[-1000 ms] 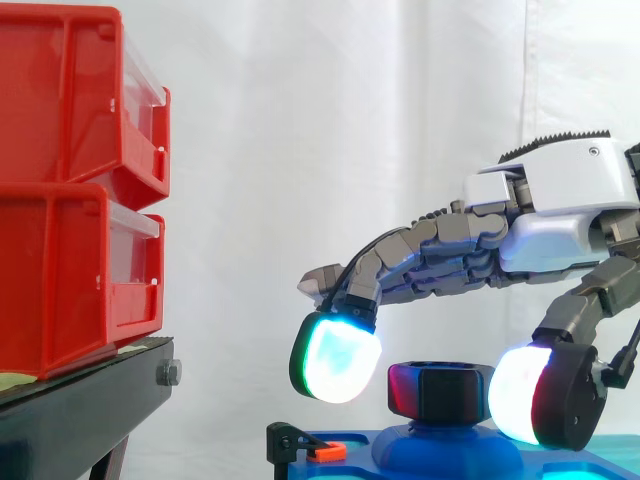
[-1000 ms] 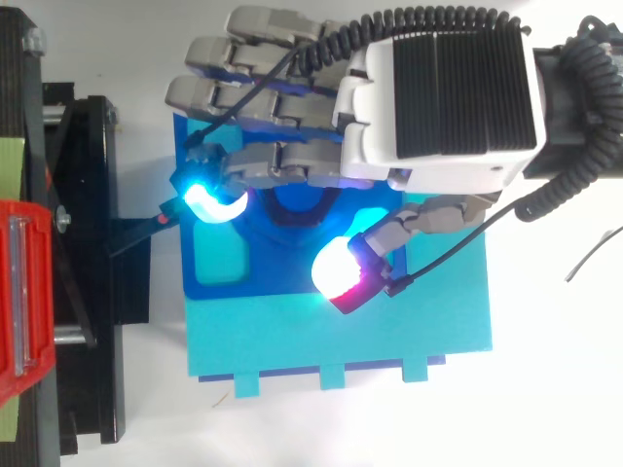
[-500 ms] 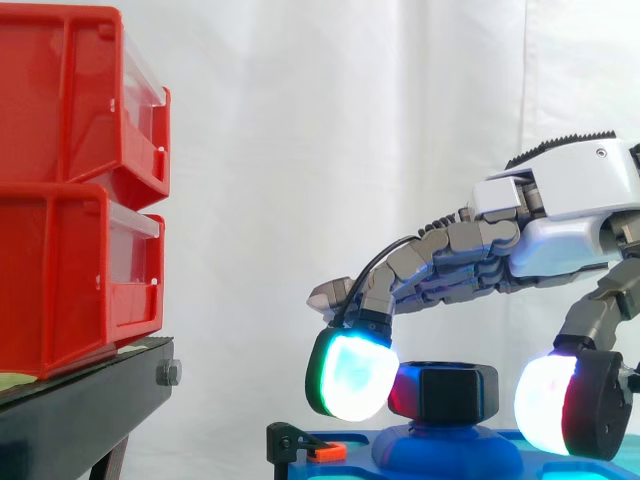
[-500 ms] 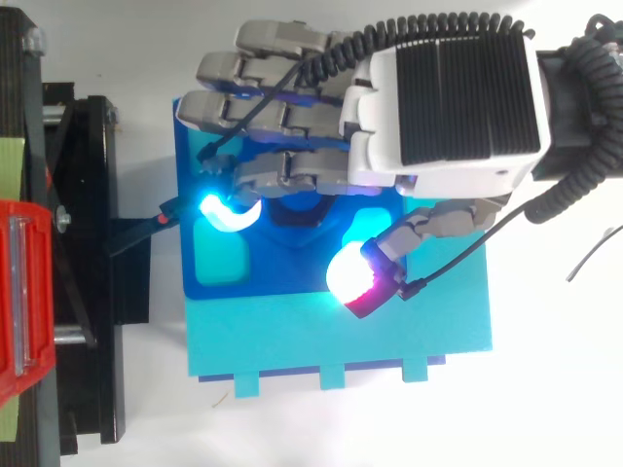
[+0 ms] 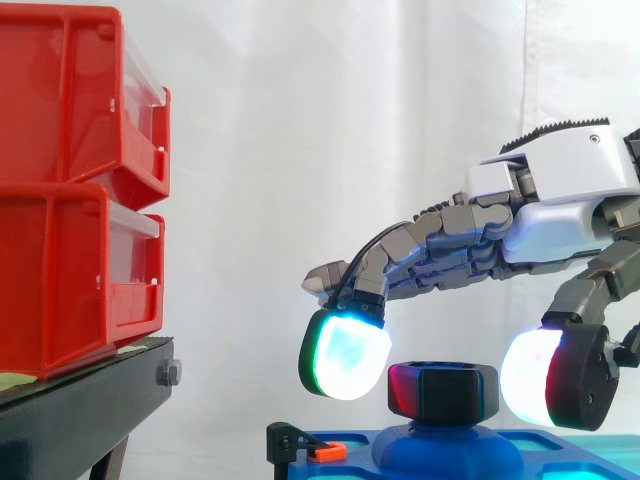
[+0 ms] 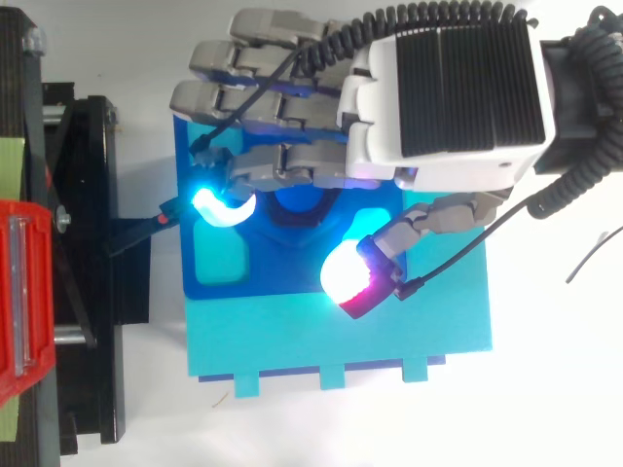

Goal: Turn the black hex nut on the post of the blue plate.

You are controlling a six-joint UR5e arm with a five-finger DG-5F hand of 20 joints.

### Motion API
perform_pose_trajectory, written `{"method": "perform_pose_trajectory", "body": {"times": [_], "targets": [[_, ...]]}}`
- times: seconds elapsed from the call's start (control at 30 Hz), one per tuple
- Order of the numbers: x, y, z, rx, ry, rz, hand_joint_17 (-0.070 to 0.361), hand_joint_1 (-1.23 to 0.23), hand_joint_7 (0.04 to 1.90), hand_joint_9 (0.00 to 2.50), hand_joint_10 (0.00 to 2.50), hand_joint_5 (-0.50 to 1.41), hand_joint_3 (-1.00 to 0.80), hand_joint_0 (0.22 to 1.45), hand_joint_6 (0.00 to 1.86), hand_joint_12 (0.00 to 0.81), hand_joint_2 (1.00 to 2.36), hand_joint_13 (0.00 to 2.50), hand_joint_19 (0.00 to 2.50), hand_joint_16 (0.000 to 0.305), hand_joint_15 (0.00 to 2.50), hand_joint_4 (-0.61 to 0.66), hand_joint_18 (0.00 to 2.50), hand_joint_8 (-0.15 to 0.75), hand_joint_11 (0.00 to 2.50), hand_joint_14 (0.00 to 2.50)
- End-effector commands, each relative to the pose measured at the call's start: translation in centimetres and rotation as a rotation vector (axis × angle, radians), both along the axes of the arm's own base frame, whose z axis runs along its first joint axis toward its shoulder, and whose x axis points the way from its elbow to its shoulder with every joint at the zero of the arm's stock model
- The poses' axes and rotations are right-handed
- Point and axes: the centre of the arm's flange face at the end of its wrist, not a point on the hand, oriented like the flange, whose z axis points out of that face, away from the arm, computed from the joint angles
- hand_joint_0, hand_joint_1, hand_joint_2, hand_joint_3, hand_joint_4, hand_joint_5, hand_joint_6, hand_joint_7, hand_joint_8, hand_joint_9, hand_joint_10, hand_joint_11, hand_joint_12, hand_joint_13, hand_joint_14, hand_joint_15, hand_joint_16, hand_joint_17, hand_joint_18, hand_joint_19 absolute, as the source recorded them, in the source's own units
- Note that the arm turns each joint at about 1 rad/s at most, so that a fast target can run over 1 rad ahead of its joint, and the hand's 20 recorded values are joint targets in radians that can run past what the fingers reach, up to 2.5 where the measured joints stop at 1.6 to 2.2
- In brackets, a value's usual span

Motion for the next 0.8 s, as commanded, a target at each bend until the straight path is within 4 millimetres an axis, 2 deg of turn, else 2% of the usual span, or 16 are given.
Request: {"method": "perform_pose_trajectory", "body": {"times": [0.0, 0.3, 0.47, 0.77], "targets": [[0.0, -0.1, 0.1, 0.001, -0.001, 0.008, 0.100, -0.77, 0.70, 0.00, 0.00, -0.30, -0.50, 0.44, 0.50, 0.305, 1.00, 0.00, 0.06, 0.044, 0.00, 0.11, 0.00, 0.145, 0.00, 0.00], [-0.2, -0.4, -0.1, 0.001, 0.010, 0.013, 0.101, -0.78, 0.70, 0.00, 0.00, -0.29, -0.50, 0.43, 0.50, 0.309, 1.00, 0.00, 0.04, 0.045, 0.00, 0.12, 0.00, 0.151, 0.00, 0.00], [-0.5, -0.8, -0.2, -0.001, 0.025, 0.017, 0.114, -0.66, 0.72, 0.00, 0.00, -0.28, -0.50, 0.37, 0.50, 0.340, 1.00, 0.00, 0.03, 0.051, 0.00, 0.16, 0.00, 0.182, 0.00, 0.00], [-0.6, -1.4, -0.2, 0.001, 0.025, 0.020, 0.125, -0.63, 0.73, 0.00, 0.00, -0.28, -0.50, 0.32, 0.50, 0.363, 1.00, 0.00, 0.03, 0.056, 0.00, 0.19, 0.01, 0.201, 0.00, 0.00]]}}
